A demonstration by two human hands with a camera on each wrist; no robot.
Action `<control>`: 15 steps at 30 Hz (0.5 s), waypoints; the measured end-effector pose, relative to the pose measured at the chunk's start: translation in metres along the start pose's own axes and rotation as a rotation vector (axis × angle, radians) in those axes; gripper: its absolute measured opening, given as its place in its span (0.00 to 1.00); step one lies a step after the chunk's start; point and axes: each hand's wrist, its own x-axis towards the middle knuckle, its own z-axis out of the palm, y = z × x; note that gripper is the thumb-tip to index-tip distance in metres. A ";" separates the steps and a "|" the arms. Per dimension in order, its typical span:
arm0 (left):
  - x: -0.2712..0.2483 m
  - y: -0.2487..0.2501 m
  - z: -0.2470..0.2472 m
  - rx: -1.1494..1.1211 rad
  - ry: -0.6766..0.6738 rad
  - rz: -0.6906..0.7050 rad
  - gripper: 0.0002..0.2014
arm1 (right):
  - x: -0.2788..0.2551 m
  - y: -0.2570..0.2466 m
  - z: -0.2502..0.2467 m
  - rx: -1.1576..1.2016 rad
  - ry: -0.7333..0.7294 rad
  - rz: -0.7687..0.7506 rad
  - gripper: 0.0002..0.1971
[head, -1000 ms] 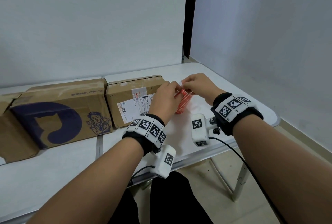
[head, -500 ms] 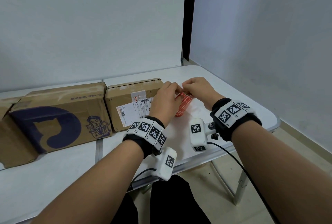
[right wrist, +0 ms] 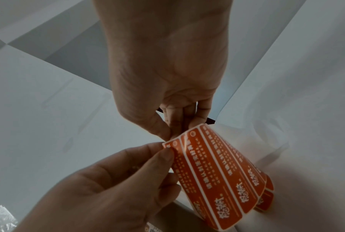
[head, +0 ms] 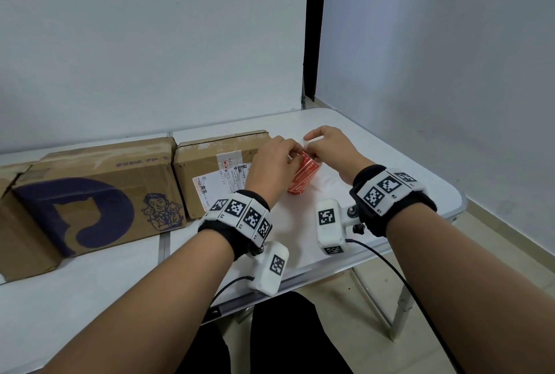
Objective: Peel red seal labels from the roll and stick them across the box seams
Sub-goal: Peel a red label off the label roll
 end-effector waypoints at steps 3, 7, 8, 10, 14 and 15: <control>0.001 0.001 0.000 -0.020 -0.002 -0.008 0.07 | -0.001 -0.002 0.000 0.003 0.003 -0.004 0.11; 0.002 0.003 -0.001 -0.042 -0.001 0.006 0.05 | -0.001 -0.002 -0.002 0.008 -0.002 -0.011 0.11; 0.001 0.003 -0.002 -0.040 0.000 0.014 0.04 | -0.001 -0.003 -0.002 0.010 -0.003 -0.014 0.10; 0.001 0.003 -0.003 -0.034 0.004 0.027 0.04 | -0.001 -0.003 -0.002 0.018 -0.002 -0.017 0.10; -0.001 0.000 -0.003 -0.023 0.004 0.049 0.03 | -0.001 -0.002 -0.001 0.027 -0.017 -0.018 0.09; -0.001 0.000 -0.004 -0.024 -0.001 0.056 0.02 | -0.001 -0.001 -0.001 0.031 -0.023 -0.018 0.09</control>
